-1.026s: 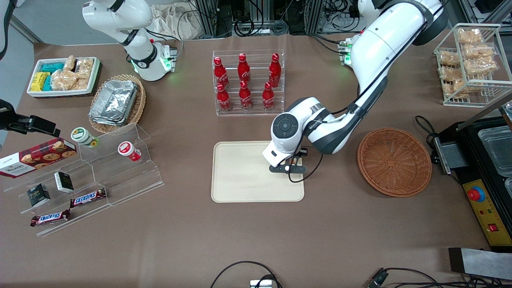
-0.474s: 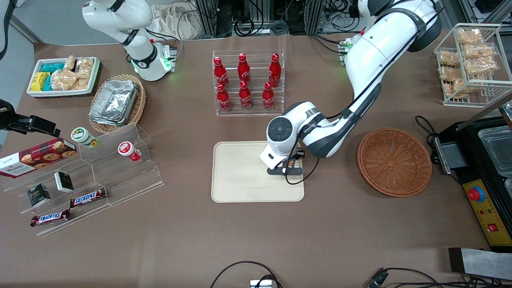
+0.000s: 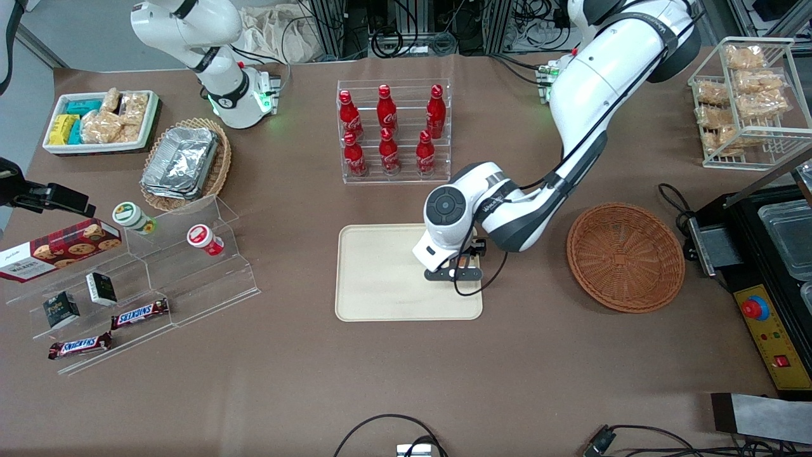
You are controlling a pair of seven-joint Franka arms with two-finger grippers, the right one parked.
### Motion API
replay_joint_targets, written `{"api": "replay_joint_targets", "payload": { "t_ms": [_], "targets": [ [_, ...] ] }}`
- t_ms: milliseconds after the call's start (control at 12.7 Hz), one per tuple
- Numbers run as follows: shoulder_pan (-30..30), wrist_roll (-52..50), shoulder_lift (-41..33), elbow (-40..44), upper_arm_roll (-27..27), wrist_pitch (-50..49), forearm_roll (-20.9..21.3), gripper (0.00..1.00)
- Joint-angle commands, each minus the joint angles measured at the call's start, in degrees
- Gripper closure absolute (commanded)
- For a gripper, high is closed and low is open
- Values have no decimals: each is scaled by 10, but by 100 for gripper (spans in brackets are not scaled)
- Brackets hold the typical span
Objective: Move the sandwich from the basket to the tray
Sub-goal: 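Carry the sandwich over the beige tray and lower it, then open the left gripper to release the sandwich onto the tray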
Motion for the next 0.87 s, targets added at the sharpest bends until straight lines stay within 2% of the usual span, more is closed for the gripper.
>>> {"api": "replay_joint_targets", "payload": {
  "t_ms": [0,395,553,789],
  "targets": [
    [9,-8,-5,27,0,-28,1,18],
    [42,-6,-47,56,-2,-80,-26,13],
    [64,-4,-82,56,-1,-80,-56,0],
    [89,0,-122,59,0,-120,-61,0]
  ]
}}
